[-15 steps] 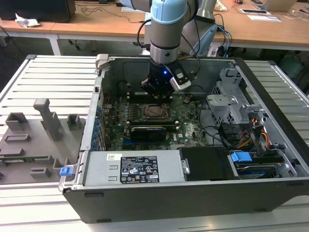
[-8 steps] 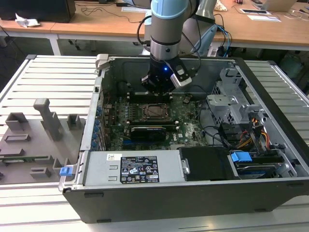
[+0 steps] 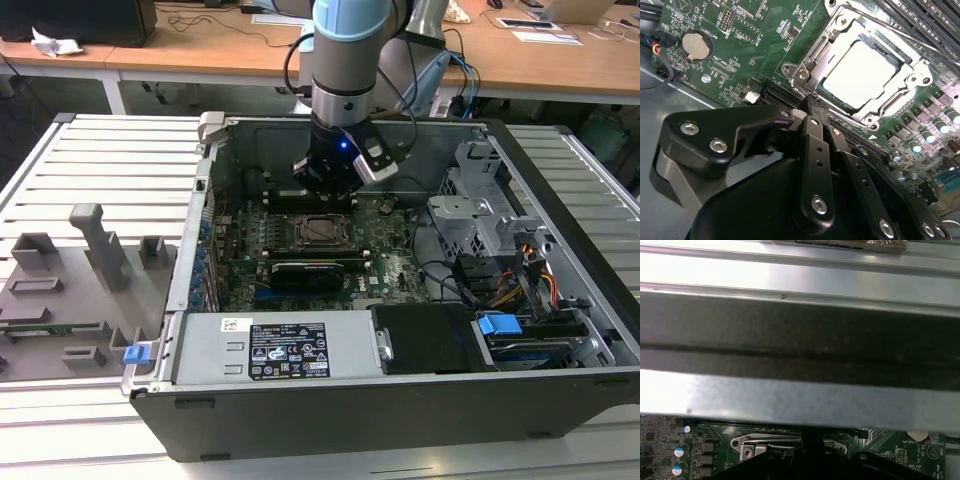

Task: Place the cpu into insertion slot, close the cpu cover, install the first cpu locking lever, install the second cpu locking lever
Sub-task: 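Install the first cpu locking lever, then install the second cpu locking lever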

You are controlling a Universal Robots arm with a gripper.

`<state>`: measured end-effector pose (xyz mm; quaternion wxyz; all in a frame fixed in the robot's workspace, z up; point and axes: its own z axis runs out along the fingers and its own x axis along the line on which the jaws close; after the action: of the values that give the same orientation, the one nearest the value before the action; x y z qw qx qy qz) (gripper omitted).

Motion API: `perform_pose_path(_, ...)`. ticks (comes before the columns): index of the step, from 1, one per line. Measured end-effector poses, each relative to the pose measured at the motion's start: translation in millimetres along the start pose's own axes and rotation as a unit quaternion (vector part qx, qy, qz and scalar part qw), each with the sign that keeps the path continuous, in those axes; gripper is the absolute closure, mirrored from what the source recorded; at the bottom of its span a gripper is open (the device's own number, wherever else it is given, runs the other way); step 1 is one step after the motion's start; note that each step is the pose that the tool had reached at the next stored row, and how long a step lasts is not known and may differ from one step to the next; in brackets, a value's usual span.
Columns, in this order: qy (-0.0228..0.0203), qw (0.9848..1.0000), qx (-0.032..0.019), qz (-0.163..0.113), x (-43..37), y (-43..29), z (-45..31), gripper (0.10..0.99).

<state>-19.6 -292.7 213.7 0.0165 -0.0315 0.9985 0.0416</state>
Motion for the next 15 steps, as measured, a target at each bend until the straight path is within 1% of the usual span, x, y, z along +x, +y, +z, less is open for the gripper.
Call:
perform_pose_path(6,0.0,1.0,0.0,0.0,0.2,-3.0,-0.2,0.98)
perform_pose_path(10,0.0,1.0,0.0,0.0,0.5,-8.3,-0.7,0.98)
perform_pose_path(15,0.0,1.0,0.0,0.0,0.7,-12.4,-1.1,0.98)
